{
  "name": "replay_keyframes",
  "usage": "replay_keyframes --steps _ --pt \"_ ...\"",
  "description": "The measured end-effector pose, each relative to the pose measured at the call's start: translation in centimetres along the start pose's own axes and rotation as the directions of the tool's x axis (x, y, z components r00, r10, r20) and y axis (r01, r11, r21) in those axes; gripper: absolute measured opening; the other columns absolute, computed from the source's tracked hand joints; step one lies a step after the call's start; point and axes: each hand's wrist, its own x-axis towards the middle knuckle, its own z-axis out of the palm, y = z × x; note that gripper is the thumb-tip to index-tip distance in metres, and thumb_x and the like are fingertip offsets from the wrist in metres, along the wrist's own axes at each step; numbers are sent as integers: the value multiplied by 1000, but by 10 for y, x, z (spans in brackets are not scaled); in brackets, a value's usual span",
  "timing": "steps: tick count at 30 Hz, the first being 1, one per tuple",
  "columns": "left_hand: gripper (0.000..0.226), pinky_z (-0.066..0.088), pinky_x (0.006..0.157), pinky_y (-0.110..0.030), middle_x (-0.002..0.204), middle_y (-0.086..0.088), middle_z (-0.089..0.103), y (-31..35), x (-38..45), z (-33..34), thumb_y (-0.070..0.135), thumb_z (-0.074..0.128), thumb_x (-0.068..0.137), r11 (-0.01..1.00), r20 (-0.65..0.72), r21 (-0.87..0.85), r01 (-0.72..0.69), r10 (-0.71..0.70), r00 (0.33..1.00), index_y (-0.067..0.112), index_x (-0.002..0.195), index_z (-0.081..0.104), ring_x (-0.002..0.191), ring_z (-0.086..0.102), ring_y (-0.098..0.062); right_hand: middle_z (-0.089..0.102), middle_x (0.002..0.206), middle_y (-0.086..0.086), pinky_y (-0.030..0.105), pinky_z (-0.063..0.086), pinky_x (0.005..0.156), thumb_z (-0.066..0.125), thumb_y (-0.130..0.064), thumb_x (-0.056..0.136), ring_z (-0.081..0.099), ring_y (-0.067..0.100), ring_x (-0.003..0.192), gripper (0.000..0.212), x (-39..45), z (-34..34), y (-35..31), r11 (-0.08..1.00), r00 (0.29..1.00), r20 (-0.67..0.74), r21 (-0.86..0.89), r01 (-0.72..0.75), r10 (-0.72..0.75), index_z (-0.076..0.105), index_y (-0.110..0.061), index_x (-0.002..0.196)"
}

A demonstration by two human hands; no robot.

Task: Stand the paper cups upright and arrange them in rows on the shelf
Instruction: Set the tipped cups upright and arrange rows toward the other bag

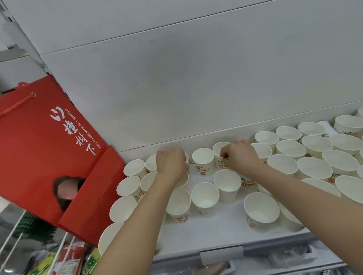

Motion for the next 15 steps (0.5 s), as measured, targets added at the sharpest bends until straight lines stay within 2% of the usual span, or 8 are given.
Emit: replay_keyframes --steps 1,4,8,10,12,13,15 --pt "2 29 71 -29 89 -3 68 3 1 0 21 60 81 1000 -7 16 21 -21 1000 21 81 62 90 63 -25 68 77 4 28 31 73 57 -17 81 45 25 70 14 1 0 -1 1000 1000 0 1 -4 4 69 -23 79" --pt "13 34 68 -27 94 -4 68 8 6 4 18 60 82 996 -42 27 85 -83 996 20 93 67 90 64 -25 68 75 4 29 32 77 59 -19 81 47 24 68 11 4 2 -3 1000 1000 -9 -5 2 -2 69 -22 78" --pt "15 35 63 -28 91 -3 69 9 8 15 32 64 83 994 -43 4 105 -104 994 22 92 70 85 65 -24 68 74 5 29 27 73 57 -17 82 48 25 68 14 4 2 -3 1000 999 -25 -16 24 -24 68 -22 76" --pt "28 37 74 -30 100 -1 70 7 9 17 43 67 81 996 -63 -55 72 -75 995 25 102 69 96 63 -24 67 75 5 29 24 71 56 -16 83 43 24 68 14 3 -2 0 998 999 -34 -52 35 -37 68 -22 77" --pt "39 36 91 -32 113 4 68 8 9 15 41 71 77 983 -97 -182 -37 20 995 30 114 65 108 59 -20 66 77 6 29 24 70 54 -15 83 42 24 69 16 2 -5 2 998 999 -27 -51 23 -24 68 -21 78" --pt "41 34 96 -31 116 6 66 11 10 15 39 73 75 970 -100 -224 -99 78 992 33 115 65 111 57 -18 66 77 7 29 24 70 53 -14 83 43 25 70 16 2 -5 4 999 1000 -16 -37 21 -22 68 -20 78" --pt "32 27 103 -31 108 8 69 18 13 14 38 72 76 964 -82 -186 -191 178 981 35 108 69 109 56 -17 64 74 7 30 26 68 54 -13 81 49 26 72 16 4 -2 6 999 1000 -1 16 30 -30 68 -20 77"
